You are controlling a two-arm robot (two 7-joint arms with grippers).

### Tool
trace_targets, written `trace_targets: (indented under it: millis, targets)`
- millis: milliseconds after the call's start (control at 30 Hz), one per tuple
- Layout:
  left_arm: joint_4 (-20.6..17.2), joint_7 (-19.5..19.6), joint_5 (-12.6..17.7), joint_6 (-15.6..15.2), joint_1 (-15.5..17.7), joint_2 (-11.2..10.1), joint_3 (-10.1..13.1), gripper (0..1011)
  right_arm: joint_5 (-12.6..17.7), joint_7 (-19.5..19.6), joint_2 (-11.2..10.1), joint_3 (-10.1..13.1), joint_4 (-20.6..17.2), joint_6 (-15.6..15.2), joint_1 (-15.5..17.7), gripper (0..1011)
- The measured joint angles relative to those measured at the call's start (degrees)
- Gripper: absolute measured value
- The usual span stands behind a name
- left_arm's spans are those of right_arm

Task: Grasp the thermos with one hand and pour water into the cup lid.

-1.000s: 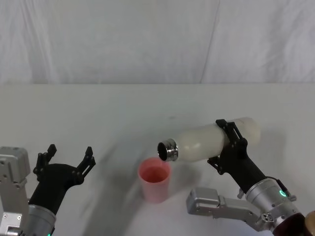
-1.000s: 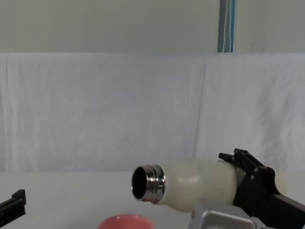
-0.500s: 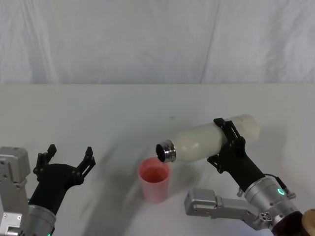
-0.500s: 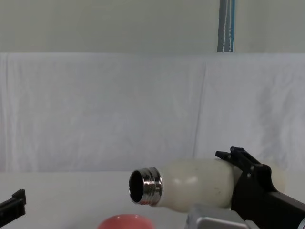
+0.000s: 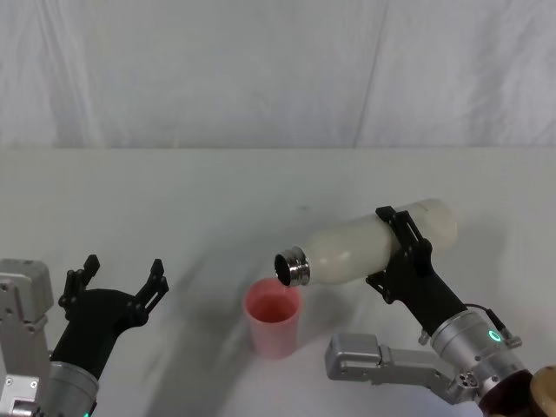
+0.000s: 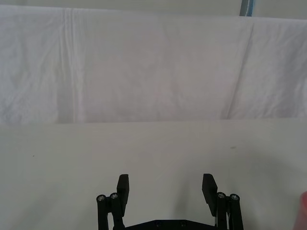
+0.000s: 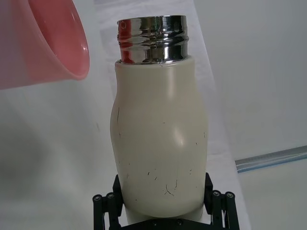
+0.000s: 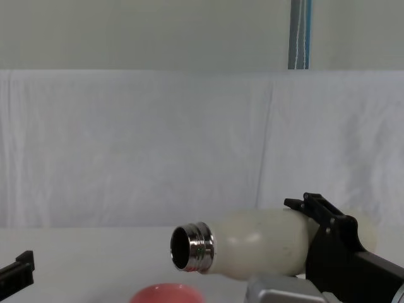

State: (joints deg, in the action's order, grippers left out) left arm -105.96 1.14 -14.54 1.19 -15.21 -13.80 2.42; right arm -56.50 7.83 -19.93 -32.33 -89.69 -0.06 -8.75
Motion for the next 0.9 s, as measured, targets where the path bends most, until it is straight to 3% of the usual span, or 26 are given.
trace_targets:
  millis: [900]
  targets:
    - [0.0, 0.0, 0.0, 0.0, 0.0, 0.0, 0.0, 1001, -2.49, 1.55, -0.89, -0.94, 0.04, -0.74, -0.75, 960]
